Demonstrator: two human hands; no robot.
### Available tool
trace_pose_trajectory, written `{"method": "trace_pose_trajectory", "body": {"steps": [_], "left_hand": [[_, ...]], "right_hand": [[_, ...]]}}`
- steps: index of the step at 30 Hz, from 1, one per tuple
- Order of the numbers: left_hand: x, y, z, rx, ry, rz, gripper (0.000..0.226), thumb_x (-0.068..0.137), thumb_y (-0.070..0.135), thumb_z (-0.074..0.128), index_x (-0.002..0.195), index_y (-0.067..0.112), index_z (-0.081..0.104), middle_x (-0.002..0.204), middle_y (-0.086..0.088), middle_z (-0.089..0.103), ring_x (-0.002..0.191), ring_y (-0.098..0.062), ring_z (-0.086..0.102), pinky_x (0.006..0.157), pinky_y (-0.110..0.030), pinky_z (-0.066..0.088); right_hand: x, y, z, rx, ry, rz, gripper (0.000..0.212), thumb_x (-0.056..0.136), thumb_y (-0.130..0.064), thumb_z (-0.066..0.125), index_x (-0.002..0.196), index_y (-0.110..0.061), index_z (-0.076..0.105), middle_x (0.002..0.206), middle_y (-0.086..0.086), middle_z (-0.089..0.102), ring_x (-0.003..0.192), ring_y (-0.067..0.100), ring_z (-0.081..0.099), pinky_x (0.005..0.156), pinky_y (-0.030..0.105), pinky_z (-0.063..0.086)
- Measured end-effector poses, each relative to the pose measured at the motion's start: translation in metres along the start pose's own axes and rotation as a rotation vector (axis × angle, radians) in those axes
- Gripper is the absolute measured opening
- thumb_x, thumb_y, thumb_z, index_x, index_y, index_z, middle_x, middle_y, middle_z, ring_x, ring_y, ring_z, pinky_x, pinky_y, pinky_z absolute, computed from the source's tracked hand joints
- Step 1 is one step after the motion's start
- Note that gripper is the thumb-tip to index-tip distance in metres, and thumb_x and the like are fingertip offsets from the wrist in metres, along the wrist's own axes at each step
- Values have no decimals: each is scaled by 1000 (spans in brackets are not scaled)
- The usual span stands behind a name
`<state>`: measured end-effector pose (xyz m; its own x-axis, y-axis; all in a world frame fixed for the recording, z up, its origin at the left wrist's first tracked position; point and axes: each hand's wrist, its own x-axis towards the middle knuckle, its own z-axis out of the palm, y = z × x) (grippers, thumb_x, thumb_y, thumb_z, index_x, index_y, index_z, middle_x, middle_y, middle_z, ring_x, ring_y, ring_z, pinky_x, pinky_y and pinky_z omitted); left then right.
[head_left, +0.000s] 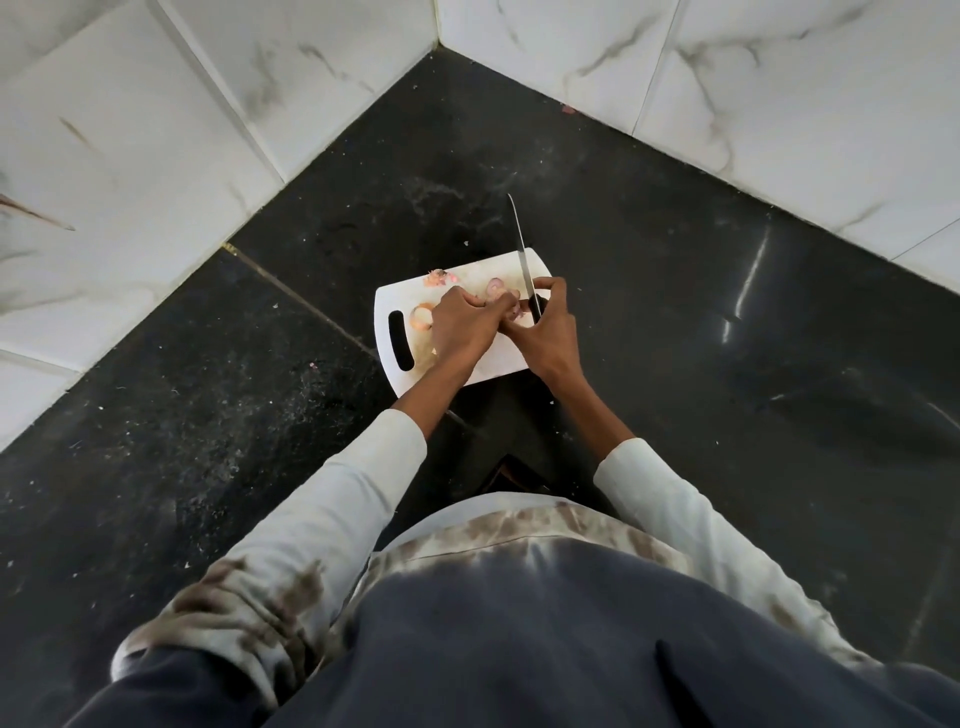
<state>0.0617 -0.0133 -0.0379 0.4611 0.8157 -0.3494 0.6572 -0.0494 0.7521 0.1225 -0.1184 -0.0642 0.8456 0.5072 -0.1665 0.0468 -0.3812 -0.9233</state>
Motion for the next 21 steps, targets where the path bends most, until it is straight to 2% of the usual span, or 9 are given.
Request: {"method": "trace_pose_trajectory", "body": {"steps": [3,5,8,9,11,14,16,19,21], "left_hand": [[2,-2,-5,53,-34,46,50,87,61,74,89,11,69,69,4,64,70,-13,65,58,-27,42],[2,1,-9,92,-64,52,47,92,59,69,81,13,67,67,3,63,68,-14,63,62,-31,46],[2,4,-20,244,0,138,47,100,52,59,70,17,63,64,2,61,65,-15,64,64,-31,46],[2,4,-24,303,50,200,38,100,47,60,75,18,64,70,4,63,71,-16,66,66,-30,48],[3,1,-33,378,66,350,16,95,34,68,100,19,68,100,2,68,95,-16,66,82,-35,54],[9,-2,-42,461,-216,563,47,86,20,79,131,21,65,136,-3,58,130,-24,52,104,-45,49],[9,-4,-41,509,-315,636,53,84,18,82,135,23,65,139,-1,60,132,-24,51,107,-48,46],[11,-12,-32,476,-251,658,37,89,17,79,125,22,70,127,2,69,123,-22,58,105,-51,45],[12,-16,-28,415,-204,632,33,89,15,78,122,19,71,123,2,72,120,-22,61,106,-52,43]], "right_hand": [[5,1,1,-25,-8,24,62,85,-38,87,127,-36,42,105,-13,66,95,8,68,85,25,50],[7,2,1,-30,-13,39,61,85,-44,86,128,-36,43,110,-7,68,97,11,69,84,25,52],[7,4,1,-38,-22,65,61,83,-45,86,126,-37,44,102,-15,63,91,5,66,82,26,52],[8,5,2,-46,-28,71,60,82,-45,86,125,-38,44,97,-20,60,87,3,64,82,27,52],[9,6,2,-61,-44,86,59,82,-44,86,123,-37,44,92,-24,56,83,0,61,80,28,54],[11,6,-1,-70,-69,82,60,80,-42,88,124,-33,47,94,-20,61,86,-1,65,76,24,56],[12,4,-4,-74,-91,71,59,80,-37,88,124,-31,49,98,-18,63,90,0,66,73,19,53],[14,2,-7,-84,-138,60,58,81,-34,89,126,-29,52,113,-10,64,98,3,62,72,12,43],[13,2,-10,-85,-142,66,54,84,-33,88,125,-29,54,118,-11,62,104,6,60,74,13,42]]}}
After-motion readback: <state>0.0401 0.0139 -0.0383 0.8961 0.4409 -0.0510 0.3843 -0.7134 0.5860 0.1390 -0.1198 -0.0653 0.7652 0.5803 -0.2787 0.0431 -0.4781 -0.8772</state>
